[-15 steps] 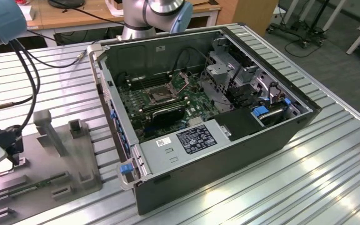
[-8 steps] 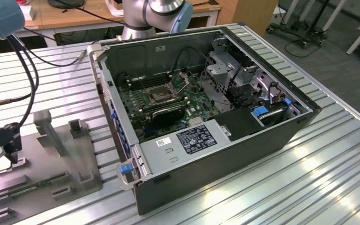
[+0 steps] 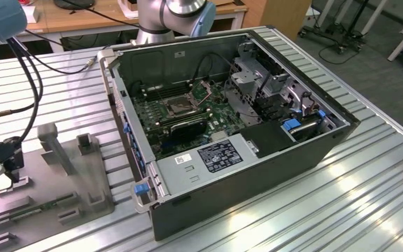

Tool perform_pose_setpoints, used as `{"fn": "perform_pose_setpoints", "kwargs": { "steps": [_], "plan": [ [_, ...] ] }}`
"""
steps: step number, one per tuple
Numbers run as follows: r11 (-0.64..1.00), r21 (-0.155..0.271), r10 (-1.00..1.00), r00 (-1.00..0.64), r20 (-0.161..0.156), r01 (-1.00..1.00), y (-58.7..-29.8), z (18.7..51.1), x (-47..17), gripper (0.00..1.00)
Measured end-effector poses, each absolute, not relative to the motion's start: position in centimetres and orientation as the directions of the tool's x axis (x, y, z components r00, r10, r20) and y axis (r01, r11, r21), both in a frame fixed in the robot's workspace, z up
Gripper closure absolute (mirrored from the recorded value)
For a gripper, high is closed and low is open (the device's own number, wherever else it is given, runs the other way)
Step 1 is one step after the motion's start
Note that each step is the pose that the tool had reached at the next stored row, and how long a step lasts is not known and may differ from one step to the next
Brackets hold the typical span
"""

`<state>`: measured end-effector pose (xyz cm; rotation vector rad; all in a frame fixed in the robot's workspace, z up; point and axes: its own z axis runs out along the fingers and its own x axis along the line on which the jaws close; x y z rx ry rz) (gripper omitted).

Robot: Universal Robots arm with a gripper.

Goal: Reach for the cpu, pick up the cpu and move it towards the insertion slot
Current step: 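Pick up the cpu and move it towards the insertion slot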

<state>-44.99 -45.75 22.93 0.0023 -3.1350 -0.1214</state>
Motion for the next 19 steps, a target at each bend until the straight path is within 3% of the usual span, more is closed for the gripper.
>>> {"fn": "perform_pose_setpoints", "kwargs": {
  "steps": [19],
  "plan": [
    [0.997, 0.077, -0.001, -1.0, 0.004, -0.001, -45.7, 23.9, -45.0, 0.46]
  ]
}}
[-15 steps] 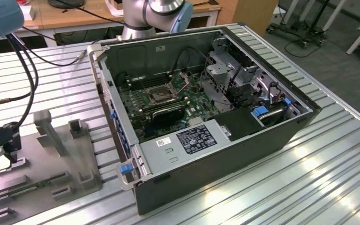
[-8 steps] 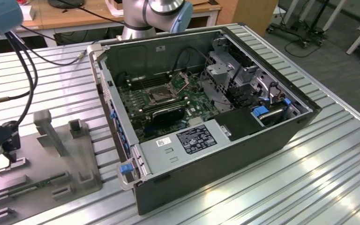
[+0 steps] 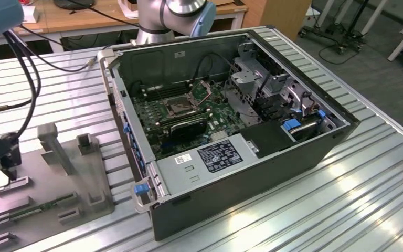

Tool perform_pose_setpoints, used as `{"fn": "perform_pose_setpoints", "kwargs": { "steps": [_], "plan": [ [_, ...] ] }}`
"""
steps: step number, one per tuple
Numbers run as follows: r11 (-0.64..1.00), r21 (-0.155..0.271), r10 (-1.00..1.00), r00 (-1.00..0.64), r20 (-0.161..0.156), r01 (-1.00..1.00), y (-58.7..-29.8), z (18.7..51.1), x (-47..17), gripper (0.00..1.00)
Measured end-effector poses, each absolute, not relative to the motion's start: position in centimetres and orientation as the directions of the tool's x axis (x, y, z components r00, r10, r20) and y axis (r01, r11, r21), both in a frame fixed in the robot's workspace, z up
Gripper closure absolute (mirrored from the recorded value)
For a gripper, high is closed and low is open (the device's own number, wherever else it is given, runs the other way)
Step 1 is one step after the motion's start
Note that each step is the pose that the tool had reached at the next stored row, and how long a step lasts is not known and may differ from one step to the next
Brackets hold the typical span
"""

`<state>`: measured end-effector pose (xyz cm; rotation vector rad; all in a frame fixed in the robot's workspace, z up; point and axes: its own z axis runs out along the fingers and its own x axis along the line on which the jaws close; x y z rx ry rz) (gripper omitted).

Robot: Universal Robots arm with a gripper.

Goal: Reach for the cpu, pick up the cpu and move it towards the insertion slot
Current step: 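Pick up the cpu and move it towards the insertion slot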

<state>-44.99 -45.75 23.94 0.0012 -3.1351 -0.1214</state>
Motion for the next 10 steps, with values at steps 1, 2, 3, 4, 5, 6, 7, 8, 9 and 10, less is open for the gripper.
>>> {"fn": "perform_pose_setpoints", "kwargs": {
  "steps": [1, 2, 3, 4, 5, 6, 7, 8, 9, 10],
  "plan": [
    [0.997, 0.077, -0.001, -1.0, 0.004, 0.0, -45.75, 24.02, -44.99, 0.46],
    [0.997, 0.077, -0.001, -1.0, 0.004, 0.0, -45.75, 24.1, -44.99, 0.46],
    [0.997, 0.077, -0.001, -1.0, 0.004, 0.0, -45.75, 24.19, -44.99, 0.46],
    [0.997, 0.077, 0.0, -1.0, 0.004, 0.0, -45.75, 24.27, -44.99, 0.46],
    [0.997, 0.077, 0.0, -1.0, 0.004, 0.0, -45.75, 24.35, -44.99, 0.46],
    [0.997, 0.077, 0.0, -1.0, 0.004, 0.0, -45.75, 24.42, -44.99, 0.46],
    [0.997, 0.077, 0.0, -1.0, 0.004, 0.0, -45.75, 24.49, -44.99, 0.46],
    [0.997, 0.077, 0.0, -1.0, 0.004, 0.0, -45.75, 24.58, -44.99, 0.46],
    [0.997, 0.077, 0.0, -1.0, 0.004, 0.001, -45.75, 24.69, -44.99, 0.46],
    [0.997, 0.077, 0.0, -1.0, 0.004, 0.001, -45.75, 24.79, -44.99, 0.46]
  ]
}}
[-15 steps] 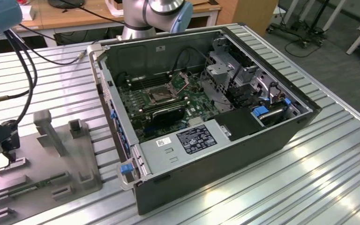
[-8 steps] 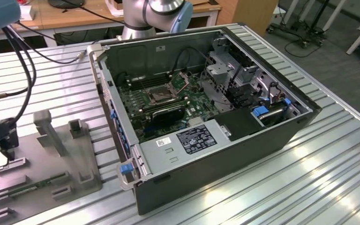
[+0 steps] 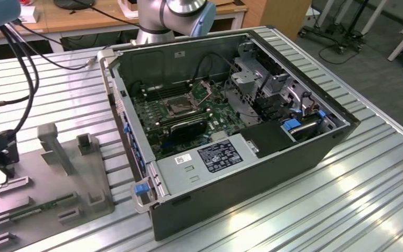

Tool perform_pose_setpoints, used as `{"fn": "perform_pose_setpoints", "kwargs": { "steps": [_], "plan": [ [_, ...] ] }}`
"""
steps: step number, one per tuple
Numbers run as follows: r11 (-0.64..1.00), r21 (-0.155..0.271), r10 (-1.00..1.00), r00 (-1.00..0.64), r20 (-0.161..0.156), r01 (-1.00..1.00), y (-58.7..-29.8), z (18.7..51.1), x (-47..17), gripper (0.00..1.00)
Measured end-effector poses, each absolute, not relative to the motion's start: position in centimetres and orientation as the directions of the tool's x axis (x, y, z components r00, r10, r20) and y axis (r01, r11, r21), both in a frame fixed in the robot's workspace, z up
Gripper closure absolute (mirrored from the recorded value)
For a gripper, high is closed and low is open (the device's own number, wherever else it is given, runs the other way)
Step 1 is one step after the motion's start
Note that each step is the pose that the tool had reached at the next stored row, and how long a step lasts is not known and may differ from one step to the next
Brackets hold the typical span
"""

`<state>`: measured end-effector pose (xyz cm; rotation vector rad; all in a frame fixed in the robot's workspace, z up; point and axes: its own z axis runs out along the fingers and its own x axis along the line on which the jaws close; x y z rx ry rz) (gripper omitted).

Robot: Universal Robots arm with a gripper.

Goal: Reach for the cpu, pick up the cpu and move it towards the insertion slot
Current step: 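Pick up the cpu and move it towards the insertion slot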

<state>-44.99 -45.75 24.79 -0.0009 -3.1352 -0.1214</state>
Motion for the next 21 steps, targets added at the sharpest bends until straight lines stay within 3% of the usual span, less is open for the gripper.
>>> {"fn": "perform_pose_setpoints", "kwargs": {
  "steps": [21],
  "plan": [
    [0.997, 0.077, 0.005, -1.0, 0.004, 0.005, -45.7, 26.8, -45.0, 0.46]
  ]
}}
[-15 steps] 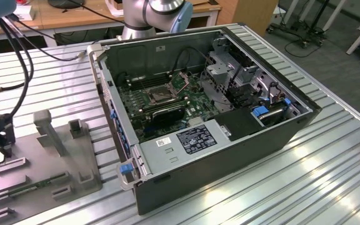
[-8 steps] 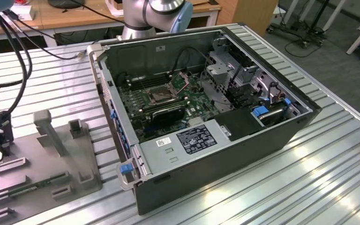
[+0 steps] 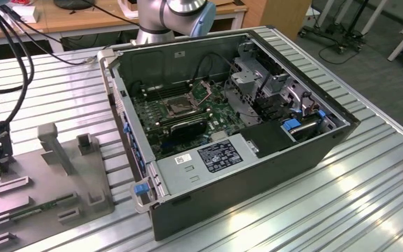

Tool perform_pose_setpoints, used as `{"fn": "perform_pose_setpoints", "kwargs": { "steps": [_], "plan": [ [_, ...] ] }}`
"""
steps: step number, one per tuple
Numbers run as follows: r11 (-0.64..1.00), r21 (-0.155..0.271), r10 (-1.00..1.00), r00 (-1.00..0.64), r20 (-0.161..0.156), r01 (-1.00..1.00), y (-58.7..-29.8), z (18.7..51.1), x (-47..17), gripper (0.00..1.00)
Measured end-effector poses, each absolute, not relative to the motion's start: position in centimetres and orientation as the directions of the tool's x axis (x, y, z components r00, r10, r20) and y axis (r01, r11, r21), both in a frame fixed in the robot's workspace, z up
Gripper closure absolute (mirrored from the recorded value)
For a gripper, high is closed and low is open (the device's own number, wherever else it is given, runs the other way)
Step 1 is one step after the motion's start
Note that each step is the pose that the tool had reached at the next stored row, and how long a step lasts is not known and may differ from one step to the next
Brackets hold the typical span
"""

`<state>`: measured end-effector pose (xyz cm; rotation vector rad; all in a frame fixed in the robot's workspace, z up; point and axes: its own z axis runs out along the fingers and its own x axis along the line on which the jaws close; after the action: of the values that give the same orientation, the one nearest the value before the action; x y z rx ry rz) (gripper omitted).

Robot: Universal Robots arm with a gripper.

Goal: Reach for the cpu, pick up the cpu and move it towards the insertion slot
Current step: 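Pick up the cpu and move it towards the insertion slot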

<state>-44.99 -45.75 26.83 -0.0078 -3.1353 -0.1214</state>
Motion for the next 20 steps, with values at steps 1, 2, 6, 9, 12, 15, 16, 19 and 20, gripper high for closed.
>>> {"fn": "perform_pose_setpoints", "kwargs": {
  "steps": [1, 2, 6, 9, 12, 15, 16, 19, 20],
  "plan": [
    [0.997, 0.077, 0.005, -1.0, 0.004, 0.005, -45.75, 26.89, -44.99, 0.46],
    [0.997, 0.077, 0.005, -1.0, 0.004, 0.005, -45.75, 26.92, -44.99, 0.46],
    [0.997, 0.077, 0.006, -1.0, 0.004, 0.007, -45.75, 27.0, -44.99, 0.46],
    [0.997, 0.077, 0.008, -1.0, 0.004, 0.008, -45.75, 27.07, -44.99, 0.46],
    [0.997, 0.077, 0.009, -1.0, 0.004, 0.009, -45.75, 27.13, -44.98, 0.46],
    [0.997, 0.077, 0.01, -1.0, 0.004, 0.01, -45.75, 27.18, -44.98, 0.46],
    [0.997, 0.077, 0.01, -1.0, 0.004, 0.01, -45.75, 27.2, -44.99, 0.46],
    [0.997, 0.077, 0.011, -1.0, 0.004, 0.011, -45.75, 27.26, -44.99, 0.46],
    [0.997, 0.077, 0.011, -1.0, 0.004, 0.012, -45.75, 27.29, -44.99, 0.46]
  ]
}}
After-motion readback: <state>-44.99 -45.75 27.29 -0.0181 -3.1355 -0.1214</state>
